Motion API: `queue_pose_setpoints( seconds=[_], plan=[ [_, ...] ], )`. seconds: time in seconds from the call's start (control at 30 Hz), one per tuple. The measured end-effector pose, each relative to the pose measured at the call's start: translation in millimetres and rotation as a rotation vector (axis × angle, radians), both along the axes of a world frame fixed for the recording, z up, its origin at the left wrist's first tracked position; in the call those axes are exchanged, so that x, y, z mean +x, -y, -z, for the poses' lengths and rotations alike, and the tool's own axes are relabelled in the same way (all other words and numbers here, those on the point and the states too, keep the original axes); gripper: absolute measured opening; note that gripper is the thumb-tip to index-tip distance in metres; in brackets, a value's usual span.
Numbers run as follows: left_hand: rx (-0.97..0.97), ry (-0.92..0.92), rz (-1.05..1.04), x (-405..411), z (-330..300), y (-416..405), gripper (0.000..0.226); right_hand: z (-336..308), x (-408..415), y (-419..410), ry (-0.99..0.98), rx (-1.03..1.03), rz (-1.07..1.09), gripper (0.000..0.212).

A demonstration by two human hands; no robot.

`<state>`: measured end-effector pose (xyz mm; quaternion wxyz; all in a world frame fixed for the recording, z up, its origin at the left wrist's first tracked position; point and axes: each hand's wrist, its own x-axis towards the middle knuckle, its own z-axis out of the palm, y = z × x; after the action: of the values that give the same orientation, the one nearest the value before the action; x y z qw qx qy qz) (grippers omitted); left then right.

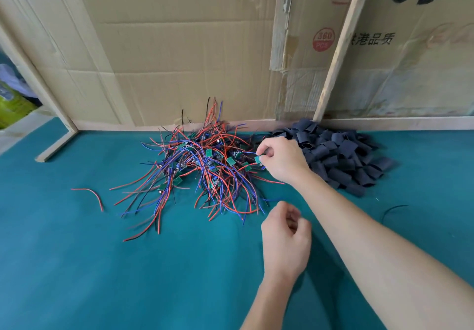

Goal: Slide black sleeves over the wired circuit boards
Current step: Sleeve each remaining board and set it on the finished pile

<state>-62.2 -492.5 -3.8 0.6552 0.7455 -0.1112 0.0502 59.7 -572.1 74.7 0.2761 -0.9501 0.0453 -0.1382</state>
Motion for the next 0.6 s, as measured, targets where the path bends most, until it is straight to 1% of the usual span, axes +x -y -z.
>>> queue_pose_setpoints(
  seconds=[0.07, 0.13, 0.2, 0.27, 0.3, 0.37, 0.43, 0.5, 0.53, 0.6],
  plan=[
    [0.002, -0.008, -0.002, 0, -1, 0, 0.007, -12, -11, 4, 0.043, 0.057, 0.034, 0.02],
    [0.012, -0.006, -0.002, 0, 0, -1, 0.009, -22, -24, 12, 0.133, 0.123, 0.063, 0.018],
    [0.01, -0.011, -0.002, 1, 2, -1, 0.01, -29, -40, 22, 0.225, 0.25, 0.066, 0.02],
    [-0.004, -0.022, -0.003, 1, 1, 0, 0.01, -29, -51, 29, 0.234, 0.322, 0.074, 0.019],
    [-0.003, -0.022, -0.003, 1, 0, 1, 0.01, -26, -52, 30, 0.199, 0.306, 0.1, 0.016],
    [0.008, -0.018, -0.001, 0, 0, 1, 0.01, -15, -48, 29, 0.053, 0.218, 0.148, 0.014],
    [0.01, -0.029, -0.006, 0, 0, 1, 0.009, 0, -41, 23, -0.135, 0.082, 0.104, 0.027],
    [0.016, -0.04, -0.011, 0, 0, 0, 0.007, 14, -34, 15, -0.277, -0.061, 0.052, 0.037],
    [0.024, -0.04, -0.009, 1, 0, 0, 0.007, 20, -32, 12, -0.316, -0.105, 0.05, 0.038],
    [0.042, -0.031, 0.005, 1, -1, 0, 0.008, 26, -30, 9, -0.339, -0.124, 0.094, 0.032]
  ],
)
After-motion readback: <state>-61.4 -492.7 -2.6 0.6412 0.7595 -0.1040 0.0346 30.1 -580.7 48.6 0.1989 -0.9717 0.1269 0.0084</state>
